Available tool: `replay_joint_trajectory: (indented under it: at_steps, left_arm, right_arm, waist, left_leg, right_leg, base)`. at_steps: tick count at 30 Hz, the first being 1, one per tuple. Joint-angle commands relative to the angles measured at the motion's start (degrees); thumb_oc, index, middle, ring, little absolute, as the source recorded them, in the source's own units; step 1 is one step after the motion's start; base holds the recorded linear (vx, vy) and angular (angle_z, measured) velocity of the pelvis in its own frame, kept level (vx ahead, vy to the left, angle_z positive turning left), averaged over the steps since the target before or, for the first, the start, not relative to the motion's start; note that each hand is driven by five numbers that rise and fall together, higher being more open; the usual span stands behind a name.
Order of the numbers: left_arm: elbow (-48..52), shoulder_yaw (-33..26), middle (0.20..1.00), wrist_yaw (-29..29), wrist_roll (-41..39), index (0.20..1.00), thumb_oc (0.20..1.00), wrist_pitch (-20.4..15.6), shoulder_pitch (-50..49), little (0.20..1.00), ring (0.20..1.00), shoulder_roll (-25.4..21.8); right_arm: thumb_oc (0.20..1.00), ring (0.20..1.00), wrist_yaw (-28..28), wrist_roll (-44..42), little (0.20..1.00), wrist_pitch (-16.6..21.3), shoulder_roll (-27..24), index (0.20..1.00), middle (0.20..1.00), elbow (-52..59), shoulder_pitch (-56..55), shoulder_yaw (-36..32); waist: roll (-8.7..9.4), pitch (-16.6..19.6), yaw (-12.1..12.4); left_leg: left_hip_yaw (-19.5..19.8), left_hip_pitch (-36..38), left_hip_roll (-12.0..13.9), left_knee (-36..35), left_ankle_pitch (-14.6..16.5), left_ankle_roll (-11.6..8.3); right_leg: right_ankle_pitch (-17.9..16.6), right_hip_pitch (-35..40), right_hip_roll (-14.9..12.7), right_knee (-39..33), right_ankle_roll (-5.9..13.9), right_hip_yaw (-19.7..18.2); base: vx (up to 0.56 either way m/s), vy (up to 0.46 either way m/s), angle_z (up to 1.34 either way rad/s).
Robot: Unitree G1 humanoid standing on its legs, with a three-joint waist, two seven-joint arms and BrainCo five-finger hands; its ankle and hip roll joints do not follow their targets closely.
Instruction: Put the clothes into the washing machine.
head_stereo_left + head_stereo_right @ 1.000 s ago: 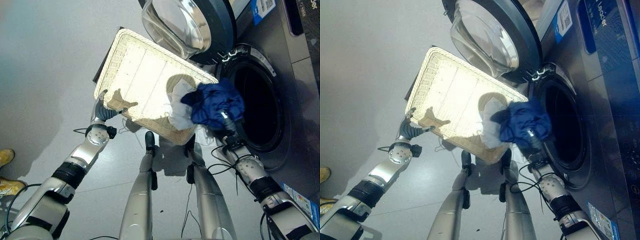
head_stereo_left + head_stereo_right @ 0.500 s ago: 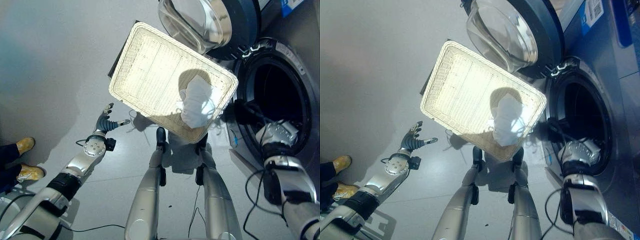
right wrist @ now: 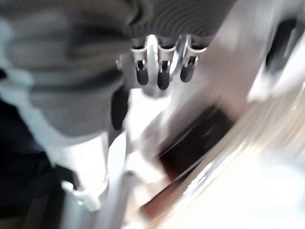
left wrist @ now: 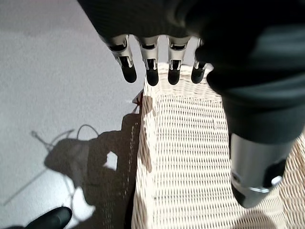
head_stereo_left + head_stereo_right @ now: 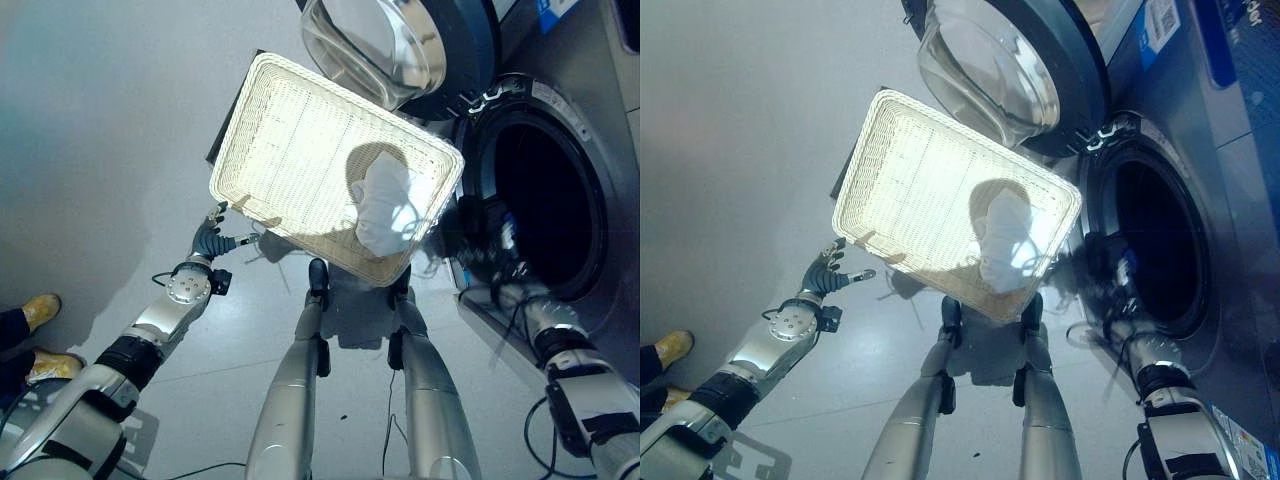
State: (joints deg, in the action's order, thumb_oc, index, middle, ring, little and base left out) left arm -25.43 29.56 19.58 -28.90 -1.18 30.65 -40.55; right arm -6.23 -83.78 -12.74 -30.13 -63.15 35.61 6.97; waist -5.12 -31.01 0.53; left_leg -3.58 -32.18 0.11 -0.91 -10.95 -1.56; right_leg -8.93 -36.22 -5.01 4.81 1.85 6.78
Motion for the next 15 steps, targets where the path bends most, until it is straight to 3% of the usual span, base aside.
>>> replay_joint_trajectory:
  at_steps: [1,3,9,12,13,15]
  left_arm:
    - [2.4,-4.0,1.0,0.0,2.0,1.0,1.0,-0.7,-0.4,1.0,1.0,1.3]
    - [3.5,-4.5,1.0,0.5,2.5,1.0,1.0,-0.6,-1.3,1.0,1.0,1.5]
    - [3.3,-6.9,1.0,3.1,4.8,1.0,1.0,-3.7,-5.2,1.0,1.0,4.9]
    - [3.5,-7.7,1.0,4.4,5.7,1.0,1.0,-4.6,-6.7,1.0,1.0,6.4]
    - [4.1,-8.8,1.0,5.6,5.9,1.0,1.0,-5.4,-9.3,1.0,1.0,8.3]
    - [4.0,-9.4,1.0,5.7,5.3,1.0,1.0,-5.8,-10.3,1.0,1.0,9.3]
  right_arm:
    - [1.0,1.0,10.6,36.2,1.0,14.3,-4.6,1.0,1.0,7.0,0.3,6.3]
    - [1.0,1.0,15.2,44.5,1.0,15.9,-5.2,1.0,1.0,9.9,0.3,8.4]
    - [1.0,1.0,26.8,56.6,1.0,16.3,-4.6,1.0,1.0,24.5,-3.2,12.2]
    - [1.0,1.0,28.5,60.9,1.0,17.4,-3.8,1.0,1.0,28.7,-5.7,12.6]
    - [1.0,1.0,31.4,68.4,1.0,19.2,-2.4,1.0,1.0,35.2,-9.8,12.8]
    - [1.0,1.0,32.5,72.0,1.0,20.3,-1.9,1.0,1.0,38.0,-11.3,13.0]
  waist:
    - [-1.38,1.2,0.1]
    - [-1.33,1.2,0.0]
    - [-0.97,1.2,-1.1]
    - [-0.85,1.2,-1.6]
    - [-0.77,1.2,-2.1]
    - [-0.77,1.2,-2.4]
  left_leg:
    - [-1.8,-2.8,-3.6,4.1,4.0,-0.5]
    - [-2.0,-2.9,-3.5,4.0,3.8,-0.51]
    - [-2.8,-2.8,-3.2,3.9,3.8,-0.64]
    - [-3.0,-2.5,-3.2,3.9,3.9,-0.68]
    - [-3.0,-2.0,-3.2,3.8,4.0,-0.69]
    - [-3.0,-1.7,-3.2,3.7,4.1,-0.68]
  right_leg:
    - [5.4,-0.3,2.5,5.2,1.7,4.0]
    - [5.4,-0.4,2.5,5.1,1.76,4.0]
    - [5.7,-1.1,3.0,5.7,1.93,3.4]
    - [5.8,-1.0,3.1,5.8,2.05,3.0]
    - [6.2,-0.7,3.1,6.0,2.12,2.4]
    - [6.4,-0.5,3.1,6.1,2.17,2.3]
  base:
    - [-0.01,0.038,-0.01]
    - [-0.01,0.044,-0.01]
    - [-0.01,0.088,-0.01]
    - [-0.01,0.08,-0.05]
    - [0.0,0.114,-0.06]
    - [0.0,0.079,-0.02]
